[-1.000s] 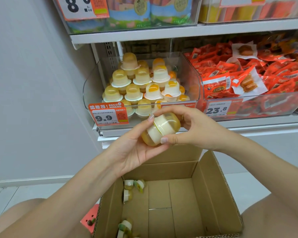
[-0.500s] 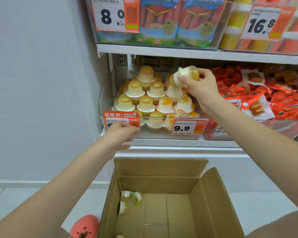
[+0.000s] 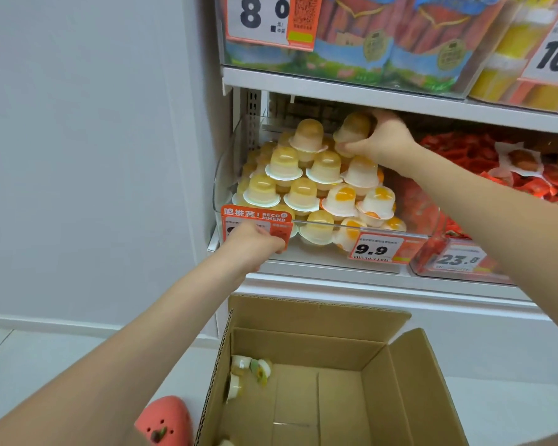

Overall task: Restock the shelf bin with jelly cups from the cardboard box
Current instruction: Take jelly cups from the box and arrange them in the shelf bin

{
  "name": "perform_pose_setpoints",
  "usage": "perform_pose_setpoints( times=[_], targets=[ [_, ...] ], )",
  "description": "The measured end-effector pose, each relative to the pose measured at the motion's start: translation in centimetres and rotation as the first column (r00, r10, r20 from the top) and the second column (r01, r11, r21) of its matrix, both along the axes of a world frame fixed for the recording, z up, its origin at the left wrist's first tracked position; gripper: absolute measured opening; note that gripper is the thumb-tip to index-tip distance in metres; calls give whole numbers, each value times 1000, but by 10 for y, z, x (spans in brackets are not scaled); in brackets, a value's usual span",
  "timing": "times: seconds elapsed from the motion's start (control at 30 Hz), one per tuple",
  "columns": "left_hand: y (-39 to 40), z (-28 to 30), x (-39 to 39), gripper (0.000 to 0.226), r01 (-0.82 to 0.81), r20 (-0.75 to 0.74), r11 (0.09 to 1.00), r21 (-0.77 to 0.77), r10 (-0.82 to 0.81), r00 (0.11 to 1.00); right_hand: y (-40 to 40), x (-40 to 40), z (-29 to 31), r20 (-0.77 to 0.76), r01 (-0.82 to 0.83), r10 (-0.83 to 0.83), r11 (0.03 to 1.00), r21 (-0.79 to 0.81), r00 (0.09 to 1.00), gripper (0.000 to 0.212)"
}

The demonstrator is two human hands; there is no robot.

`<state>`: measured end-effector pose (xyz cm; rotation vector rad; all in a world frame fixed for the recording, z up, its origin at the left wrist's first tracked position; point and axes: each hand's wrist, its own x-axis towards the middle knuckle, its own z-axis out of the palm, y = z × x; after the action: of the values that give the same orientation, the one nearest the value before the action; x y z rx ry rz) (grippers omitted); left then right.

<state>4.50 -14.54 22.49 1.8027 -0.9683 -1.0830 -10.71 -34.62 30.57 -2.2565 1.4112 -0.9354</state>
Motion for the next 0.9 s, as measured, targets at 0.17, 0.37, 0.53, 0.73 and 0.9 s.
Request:
perform_pose_setpoints(
  times=[0.17,0.37,0.53,0.73,0.9],
  targets=[
    [1,-1,-1,12,19,30,1000,-9,-19,999,-6,2,1,-136,-33,40,998,56,990,83],
    [3,-4,2,14,5,59,1000,-17,-4,998,-9,-3,-4,-142,-60,78,991,123,987,80],
    [3,-13,6,23,14,81,999,-30,-12,997,24,-20,-20,43,-46,51,994,-102,998,51],
    [13,-59,-4,15,307,394,951,34,-295,871,127,-59,-111,60,-226,272,886,-405,960,14],
    [32,-129,-27,20,578,597,660,480,-729,336,181,-66,-240,-157,-407,419,907,108,894,21]
  ],
)
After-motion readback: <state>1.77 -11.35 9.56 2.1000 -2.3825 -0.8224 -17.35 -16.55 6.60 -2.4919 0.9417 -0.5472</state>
